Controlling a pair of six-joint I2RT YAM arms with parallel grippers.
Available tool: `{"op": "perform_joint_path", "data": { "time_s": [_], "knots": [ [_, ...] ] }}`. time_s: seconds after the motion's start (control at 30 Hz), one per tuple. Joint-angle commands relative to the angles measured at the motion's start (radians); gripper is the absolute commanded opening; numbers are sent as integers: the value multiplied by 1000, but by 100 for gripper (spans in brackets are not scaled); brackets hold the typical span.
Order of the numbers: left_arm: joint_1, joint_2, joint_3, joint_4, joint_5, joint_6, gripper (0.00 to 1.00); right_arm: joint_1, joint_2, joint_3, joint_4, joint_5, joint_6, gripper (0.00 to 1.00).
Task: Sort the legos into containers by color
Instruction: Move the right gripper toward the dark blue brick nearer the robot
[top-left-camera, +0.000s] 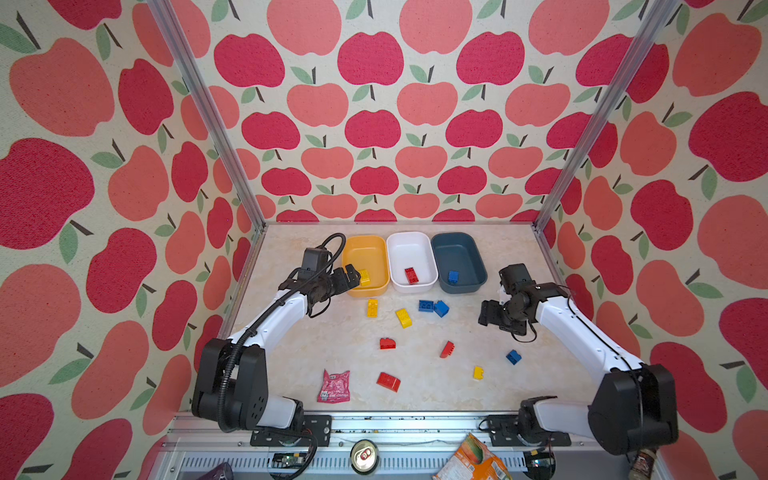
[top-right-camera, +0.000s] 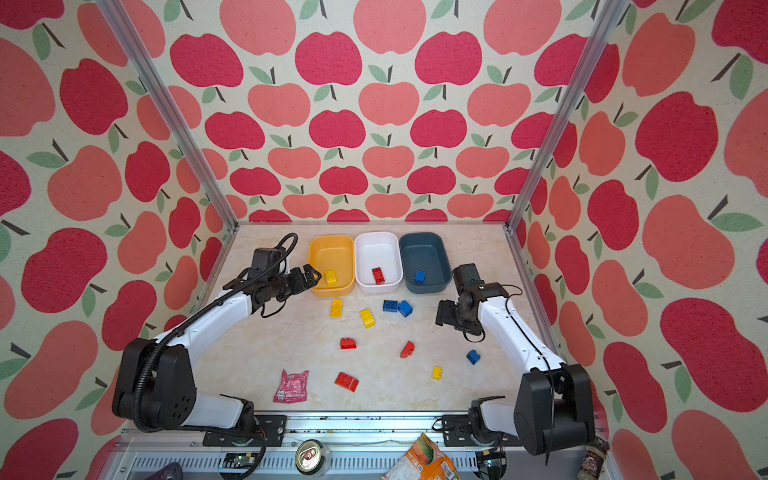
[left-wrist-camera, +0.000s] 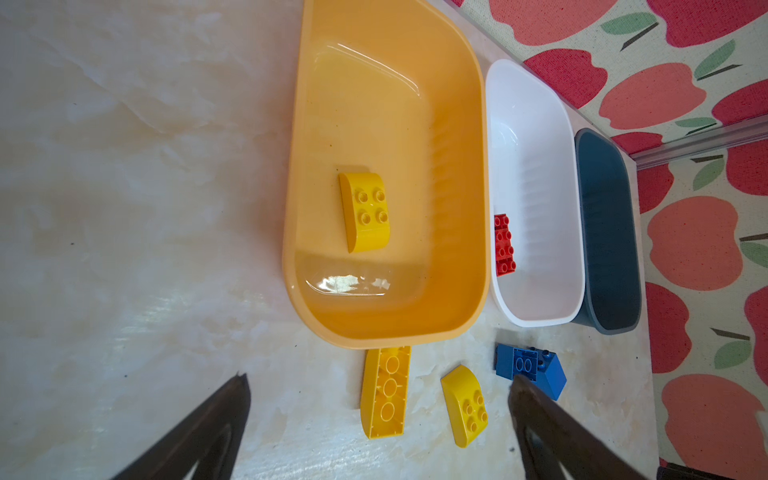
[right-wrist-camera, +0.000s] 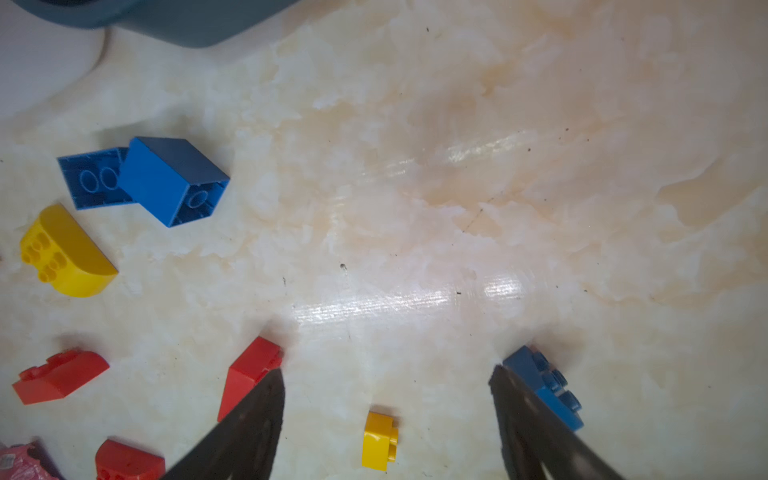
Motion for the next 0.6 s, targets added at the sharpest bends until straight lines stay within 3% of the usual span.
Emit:
{"op": "perform_joint_path", "data": {
  "time_s": [0.0,0.2,0.57],
  "knots": [
    [10,12,-9,6,22,0,99,-36,-48,-34,-65,-22,90,91],
    [25,18,-7,1,40,3,99,-133,-72,-66,-135,11,138,99],
    [39,32,-9,1,55,3,99,-200,-73,-159,-119,-3,282,92]
  ]
}}
